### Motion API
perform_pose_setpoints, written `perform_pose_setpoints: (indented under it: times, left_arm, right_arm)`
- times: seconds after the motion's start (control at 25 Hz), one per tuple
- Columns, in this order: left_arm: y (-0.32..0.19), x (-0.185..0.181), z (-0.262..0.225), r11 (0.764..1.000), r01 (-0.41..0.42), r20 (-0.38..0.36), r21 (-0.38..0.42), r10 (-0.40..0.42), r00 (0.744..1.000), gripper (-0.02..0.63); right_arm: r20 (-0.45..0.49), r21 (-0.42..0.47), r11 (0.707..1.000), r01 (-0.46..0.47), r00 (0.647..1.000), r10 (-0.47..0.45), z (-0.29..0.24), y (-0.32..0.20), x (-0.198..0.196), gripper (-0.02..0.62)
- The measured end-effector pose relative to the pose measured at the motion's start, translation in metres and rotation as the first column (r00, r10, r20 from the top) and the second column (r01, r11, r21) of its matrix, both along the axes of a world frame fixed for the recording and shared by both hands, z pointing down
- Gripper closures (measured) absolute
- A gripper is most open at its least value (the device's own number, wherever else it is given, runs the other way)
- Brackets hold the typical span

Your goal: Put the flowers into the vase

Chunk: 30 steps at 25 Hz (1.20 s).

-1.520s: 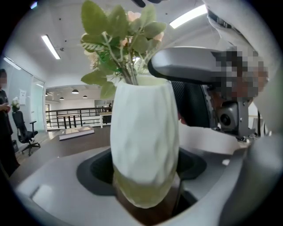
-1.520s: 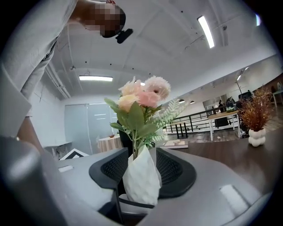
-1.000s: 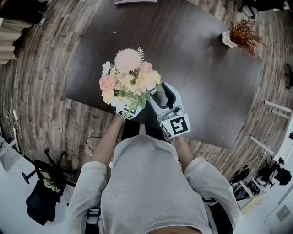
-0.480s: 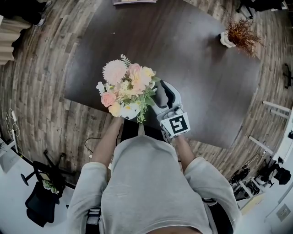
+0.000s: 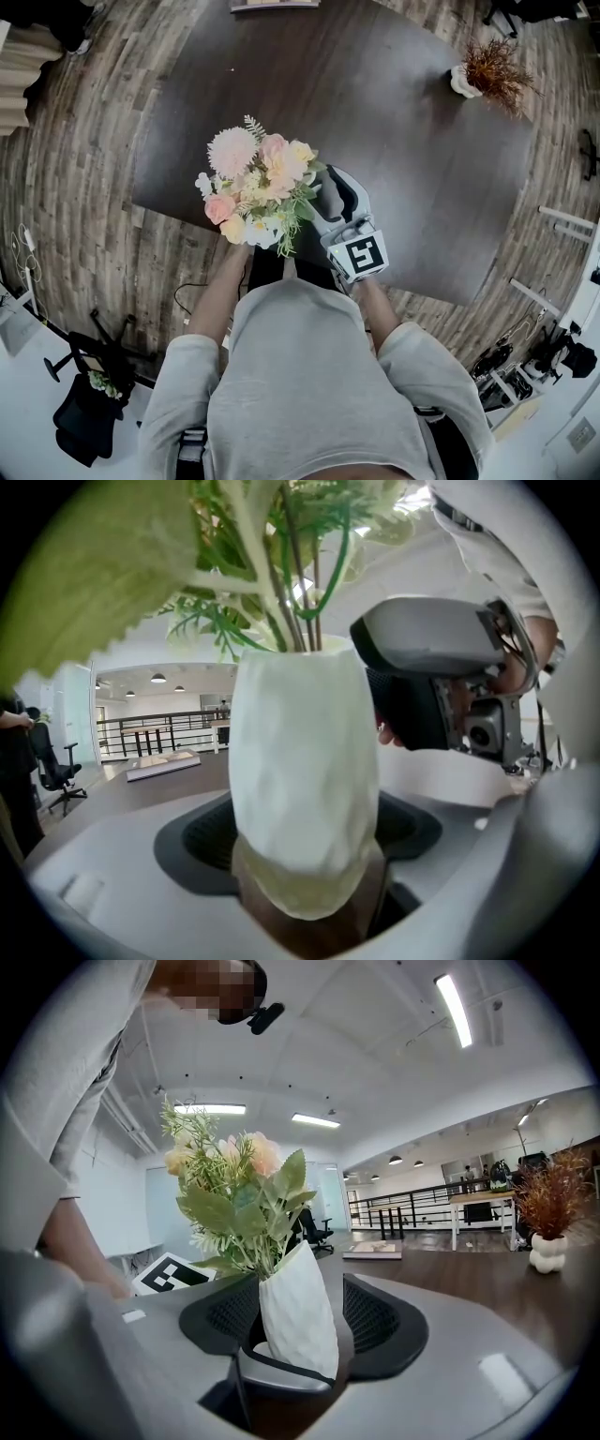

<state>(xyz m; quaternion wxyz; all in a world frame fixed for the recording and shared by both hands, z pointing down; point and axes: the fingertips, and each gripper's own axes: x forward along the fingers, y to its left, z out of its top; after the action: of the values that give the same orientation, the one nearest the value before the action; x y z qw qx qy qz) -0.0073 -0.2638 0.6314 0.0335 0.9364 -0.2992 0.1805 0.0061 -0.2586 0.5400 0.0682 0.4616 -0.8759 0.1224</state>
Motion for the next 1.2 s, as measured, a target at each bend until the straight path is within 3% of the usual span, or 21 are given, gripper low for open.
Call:
perform_pose_setpoints:
  times: [0.48, 0.68, 0.92, 1.04, 1.2]
  left_arm:
    - [0.013, -0.011, 0.002, 0.999, 0.037, -0.005, -0.004, -0.037, 0.999, 0.180]
    - [0.027, -0.023, 0.001, 0.996, 0.093, -0.024, 0.000, -0.093, 0.995, 0.272]
    - [0.041, -0.035, -0.012, 0.993, 0.117, -0.015, 0.002, -0.117, 0.993, 0.493]
    - [0.049, -0.038, -0.014, 0.990, 0.141, -0.009, -0.005, -0.141, 0.990, 0.559]
    - [0.058, -0.034, -0.022, 0.988, 0.155, -0.010, 0.005, -0.155, 0.988, 0.595]
  right_arm:
    - [-0.011, -0.004, 0.999, -0.032, 0.999, 0.032, 0.004, 0.004, 0.010, 0.314]
    - [-0.012, 0.001, 0.999, -0.042, 0.999, 0.042, 0.002, 0.007, 0.011, 0.341]
    - [-0.005, -0.002, 0.998, -0.067, 0.998, 0.067, -0.001, 0.020, 0.021, 0.430]
    - [-0.011, -0.002, 0.998, -0.070, 0.998, 0.070, -0.002, 0.026, 0.026, 0.444]
    - [-0.013, 0.004, 0.998, -0.058, 0.998, 0.058, -0.008, 0.034, 0.030, 0.448]
